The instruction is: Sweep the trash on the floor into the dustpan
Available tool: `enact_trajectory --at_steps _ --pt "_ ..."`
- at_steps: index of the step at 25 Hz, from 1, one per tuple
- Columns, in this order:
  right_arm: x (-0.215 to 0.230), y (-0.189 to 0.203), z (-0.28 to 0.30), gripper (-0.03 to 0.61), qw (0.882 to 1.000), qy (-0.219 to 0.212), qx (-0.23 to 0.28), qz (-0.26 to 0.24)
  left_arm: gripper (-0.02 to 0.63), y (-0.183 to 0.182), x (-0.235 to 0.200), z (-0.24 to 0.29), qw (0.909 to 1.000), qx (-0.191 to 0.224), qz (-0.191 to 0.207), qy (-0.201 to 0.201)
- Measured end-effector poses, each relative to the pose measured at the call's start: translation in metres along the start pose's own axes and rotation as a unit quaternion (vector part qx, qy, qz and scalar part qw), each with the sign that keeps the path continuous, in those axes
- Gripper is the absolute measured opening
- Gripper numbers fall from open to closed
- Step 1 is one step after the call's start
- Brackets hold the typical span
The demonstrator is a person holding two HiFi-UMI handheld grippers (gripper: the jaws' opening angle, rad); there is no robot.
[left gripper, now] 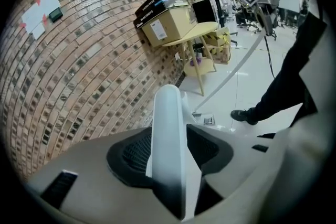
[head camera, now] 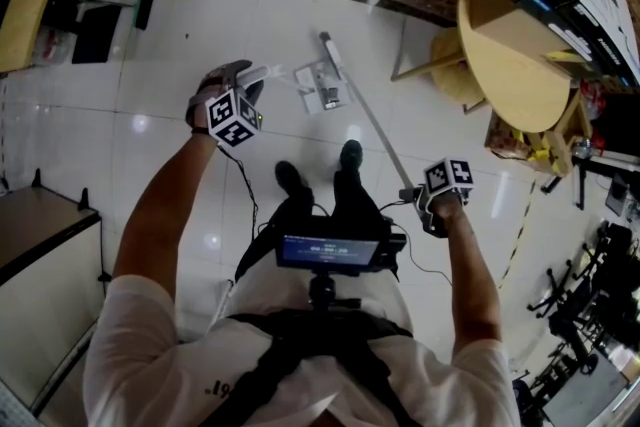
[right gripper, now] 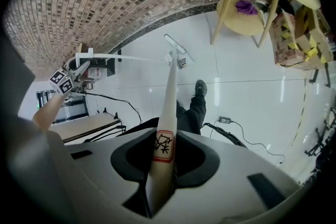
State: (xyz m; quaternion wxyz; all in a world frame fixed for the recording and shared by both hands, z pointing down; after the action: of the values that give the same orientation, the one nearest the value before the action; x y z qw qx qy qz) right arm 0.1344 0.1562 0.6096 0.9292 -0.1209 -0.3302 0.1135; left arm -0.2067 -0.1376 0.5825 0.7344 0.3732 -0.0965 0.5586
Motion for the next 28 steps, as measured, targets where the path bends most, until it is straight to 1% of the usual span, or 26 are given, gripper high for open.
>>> enact_trajectory --at_steps 4,9,13,15,18,20,21,23,25,26,28 --pt "-0.003 -0.001 -0.002 0.075 1.0 -0.01 0.005 0.013 0.244 -0.001 -0.006 -0.014 0.9997 0.021 0.012 -0.01" --pt "-0.004 -0.001 -0.001 0.075 0.999 -0.019 0.011 0.027 0.247 0.006 -0.013 -0.039 0.9985 0.04 0.031 -0.022" --pt "-0.009 0.0 -0.005 0.075 0.998 -0.029 0.021 0.044 0.247 0.016 -0.014 -0.065 0.9979 0.046 0.024 -0.038" --pt "-0.008 0.002 -0.002 0.075 0.997 -0.043 0.024 0.052 0.247 0.018 -0.01 -0.083 0.9972 0.055 0.016 -0.049" --pt "-0.018 0.005 -0.002 0.075 0.995 -0.056 0.035 0.072 0.247 0.008 0.001 -0.117 0.9931 0.085 0.006 -0.081" --pt "-0.023 0.005 -0.001 0.075 0.992 -0.074 0.042 0.088 0.247 -0.008 0.017 -0.14 0.9882 0.118 0.017 -0.096" --pt "-0.024 0.004 0.001 0.075 0.991 -0.083 0.044 0.094 0.247 -0.02 0.029 -0.151 0.9854 0.137 0.028 -0.097" --pt "-0.025 0.004 0.004 0.075 0.989 -0.096 0.045 0.105 0.247 -0.049 0.058 -0.172 0.9795 0.179 0.044 -0.083" --pt "-0.027 0.005 0.006 0.075 0.987 -0.106 0.045 0.115 0.247 -0.077 0.089 -0.185 0.9746 0.212 0.05 -0.054" --pt "-0.028 0.004 0.006 0.075 0.986 -0.111 0.046 0.119 0.247 -0.089 0.104 -0.185 0.9731 0.221 0.053 -0.038" --pt "-0.029 -0.001 0.005 0.075 0.984 -0.118 0.045 0.125 0.247 -0.108 0.132 -0.175 0.9725 0.225 0.06 -0.005"
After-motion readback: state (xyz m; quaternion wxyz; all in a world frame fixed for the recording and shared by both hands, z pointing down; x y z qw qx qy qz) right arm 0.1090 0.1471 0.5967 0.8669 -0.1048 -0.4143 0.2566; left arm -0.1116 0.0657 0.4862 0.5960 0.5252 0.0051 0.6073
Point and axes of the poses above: the fingertips, and each gripper's own axes: z forward along the fingers, x to its right, y out of its underside, the point moved 2 cm from there along -z, backward along the fingers, and after that the axes turned 8 degrees about -y, right-handed, at the moved point
